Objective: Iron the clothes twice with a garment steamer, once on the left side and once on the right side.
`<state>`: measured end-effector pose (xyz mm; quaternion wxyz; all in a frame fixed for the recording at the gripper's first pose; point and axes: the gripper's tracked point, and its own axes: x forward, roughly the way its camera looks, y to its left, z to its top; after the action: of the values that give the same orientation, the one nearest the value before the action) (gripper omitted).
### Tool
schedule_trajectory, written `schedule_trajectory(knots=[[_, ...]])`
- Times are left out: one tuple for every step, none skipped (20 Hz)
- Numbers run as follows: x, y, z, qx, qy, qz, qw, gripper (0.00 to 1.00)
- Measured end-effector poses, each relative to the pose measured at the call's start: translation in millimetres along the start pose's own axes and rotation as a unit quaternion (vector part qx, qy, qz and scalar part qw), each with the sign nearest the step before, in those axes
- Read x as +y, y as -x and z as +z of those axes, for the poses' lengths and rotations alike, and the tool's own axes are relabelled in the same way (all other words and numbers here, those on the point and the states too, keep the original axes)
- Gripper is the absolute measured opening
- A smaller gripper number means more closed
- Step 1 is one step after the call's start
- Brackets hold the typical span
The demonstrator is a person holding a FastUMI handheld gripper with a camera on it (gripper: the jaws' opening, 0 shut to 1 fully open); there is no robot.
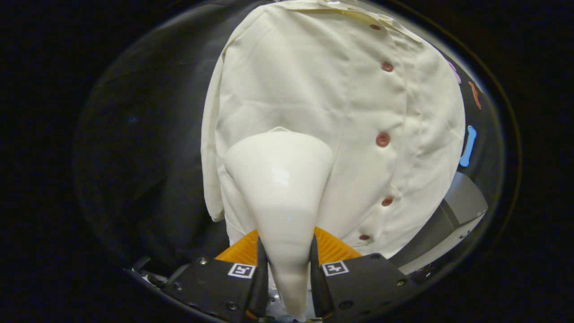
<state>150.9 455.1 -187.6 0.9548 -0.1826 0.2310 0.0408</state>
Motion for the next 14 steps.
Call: schedule_trajectory(knots=[[-1.9,-3.3,-6.2,0.005,0.010,-0.004,1.000,0.40],[-2.0,-7.3,-11.5,0.008,0.017,-0.007,1.000,0.40],[-0.9,-9.9,-17.1,0.017,0.021,-0.006,1.000,0.40],[1.0,-13.6,-24.1,0.026,0.017,-0.002,1.000,0.40],[1.0,-15.7,-31.1,0.039,0.016,0.002,0.999,0.40],[2.4,-18.7,-38.5,0.050,0.018,0.004,0.999,0.40],[3.9,-21.0,-46.1,0.062,0.021,0.005,0.998,0.40],[5.1,-23.5,-53.0,0.072,0.027,0.005,0.997,0.40],[5.6,-26.4,-59.3,0.083,0.031,0.004,0.996,0.40],[7.7,-29.5,-67.4,0.096,0.032,0.004,0.995,0.40],[7.3,-32.4,-73.3,0.105,0.031,0.006,0.994,0.40],[7.6,-35.1,-78.4,0.113,0.029,0.008,0.993,0.40],[6.7,-37.2,-83.5,0.122,0.029,0.008,0.992,0.40],[5.4,-39.6,-87.9,0.126,0.029,0.008,0.992,0.40]])
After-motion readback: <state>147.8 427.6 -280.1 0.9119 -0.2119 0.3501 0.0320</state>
